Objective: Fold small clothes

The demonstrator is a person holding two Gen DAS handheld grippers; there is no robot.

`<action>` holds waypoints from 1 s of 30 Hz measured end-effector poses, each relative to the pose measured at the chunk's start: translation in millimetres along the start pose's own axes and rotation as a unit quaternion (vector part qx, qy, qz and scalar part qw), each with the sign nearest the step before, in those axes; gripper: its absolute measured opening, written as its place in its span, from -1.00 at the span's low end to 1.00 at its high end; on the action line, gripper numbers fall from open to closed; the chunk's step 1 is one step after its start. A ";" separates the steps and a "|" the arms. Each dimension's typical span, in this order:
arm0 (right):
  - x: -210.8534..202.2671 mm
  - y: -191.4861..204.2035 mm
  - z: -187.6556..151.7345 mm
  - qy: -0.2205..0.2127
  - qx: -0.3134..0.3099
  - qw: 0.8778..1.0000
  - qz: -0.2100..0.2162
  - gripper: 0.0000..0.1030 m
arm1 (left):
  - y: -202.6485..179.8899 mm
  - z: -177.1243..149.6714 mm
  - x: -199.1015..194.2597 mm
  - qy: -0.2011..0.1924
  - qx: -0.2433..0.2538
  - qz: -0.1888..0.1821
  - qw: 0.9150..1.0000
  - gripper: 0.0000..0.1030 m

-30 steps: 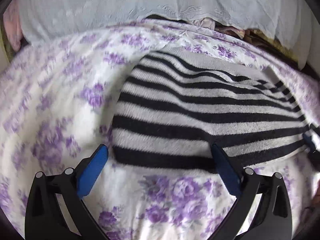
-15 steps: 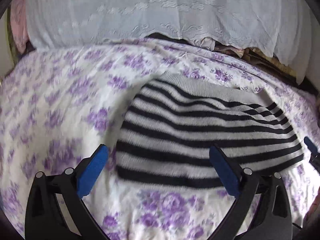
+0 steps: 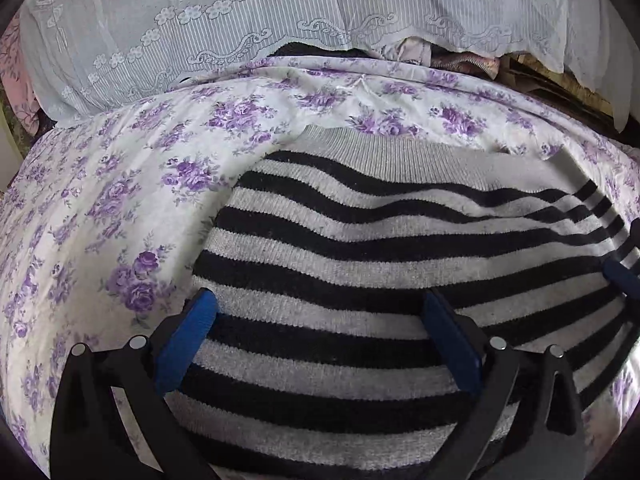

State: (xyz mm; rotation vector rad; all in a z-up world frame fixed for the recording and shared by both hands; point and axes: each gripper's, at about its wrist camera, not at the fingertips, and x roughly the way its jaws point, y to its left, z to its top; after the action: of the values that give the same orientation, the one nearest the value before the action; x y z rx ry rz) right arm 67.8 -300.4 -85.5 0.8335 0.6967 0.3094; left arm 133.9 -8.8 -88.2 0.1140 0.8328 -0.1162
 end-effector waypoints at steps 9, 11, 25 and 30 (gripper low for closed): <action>-24.6 -27.0 16.0 -0.034 0.032 0.999 0.003 0.17 | 10.1 -0.2 -1.5 -0.009 0.003 0.048 0.999 0.92; -28.1 -29.0 18.5 -0.039 0.032 0.999 0.001 0.17 | 19.5 0.4 1.0 0.000 -0.016 0.033 0.999 0.92; -82.7 -38.5 29.3 -0.151 0.030 0.982 -0.114 0.26 | 27.9 -0.7 0.4 0.001 -0.038 0.040 0.998 0.92; -88.4 -34.6 24.7 -0.147 0.023 0.982 -0.113 0.27 | 31.0 -2.5 -8.0 -0.009 -0.040 0.057 0.998 0.92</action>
State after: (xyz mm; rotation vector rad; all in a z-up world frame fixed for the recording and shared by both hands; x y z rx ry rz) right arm 18.7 -381.7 -61.3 0.8144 0.5156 -0.0346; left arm 131.2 22.6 -82.2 0.0853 0.8107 0.0232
